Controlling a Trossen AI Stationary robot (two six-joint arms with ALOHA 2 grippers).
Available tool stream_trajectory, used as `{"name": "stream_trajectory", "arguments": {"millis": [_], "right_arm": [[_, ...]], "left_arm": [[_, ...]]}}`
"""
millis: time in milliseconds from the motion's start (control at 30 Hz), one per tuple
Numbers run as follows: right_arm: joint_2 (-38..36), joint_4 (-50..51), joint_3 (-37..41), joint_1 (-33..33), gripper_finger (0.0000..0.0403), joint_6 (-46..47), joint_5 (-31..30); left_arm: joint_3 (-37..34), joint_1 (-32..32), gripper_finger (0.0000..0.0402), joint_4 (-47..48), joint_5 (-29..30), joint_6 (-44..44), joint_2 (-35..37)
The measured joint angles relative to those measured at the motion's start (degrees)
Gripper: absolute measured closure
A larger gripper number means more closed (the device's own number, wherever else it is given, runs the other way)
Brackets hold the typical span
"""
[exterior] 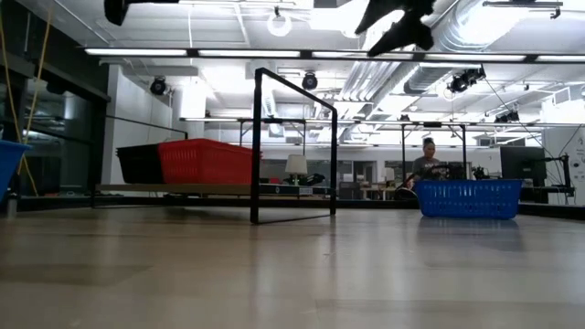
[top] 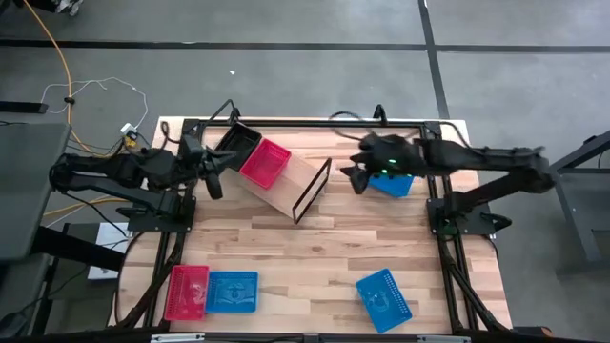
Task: Stack baskets on shelf by color
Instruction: Stack the red bin into the red bin on the shelf
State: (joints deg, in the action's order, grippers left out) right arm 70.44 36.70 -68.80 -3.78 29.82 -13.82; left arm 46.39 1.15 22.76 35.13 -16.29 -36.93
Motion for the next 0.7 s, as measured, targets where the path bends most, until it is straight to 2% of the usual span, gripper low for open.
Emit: {"name": "stream_trajectory", "arguments": {"millis": [100,233,367,467,567,700], "right_arm": [[-6.1,-10.2,6.6,1.1,0.0163,2.6,0.6],[-10.9,-16.6,11.4,1.7,0.0163,3.2,0.5],[-13.2,-17.6,12.7,1.6,0.0163,3.1,0.5],[-13.3,-17.3,12.7,1.6,0.0163,1.7,0.5],[-13.1,-16.9,12.7,1.6,0.0163,1.1,0.4],[-12.6,-13.6,12.7,1.1,0.0163,0.8,0.4]], "left_arm": [[0.0,0.0,0.0363,-0.2,-4.4,-0.1,-2.3],[0.0,0.0,0.0311,-3.0,-10.6,-1.6,-6.5],[2.5,0.0,0.0253,-3.7,-18.2,-4.1,-11.5],[7.0,0.0,0.0218,0.7,-23.1,-5.5,-15.4],[11.9,0.0,0.0199,4.6,-28.4,-5.6,-18.3],[16.8,0.3,0.0193,7.3,-32.8,-5.6,-20.3]]}}
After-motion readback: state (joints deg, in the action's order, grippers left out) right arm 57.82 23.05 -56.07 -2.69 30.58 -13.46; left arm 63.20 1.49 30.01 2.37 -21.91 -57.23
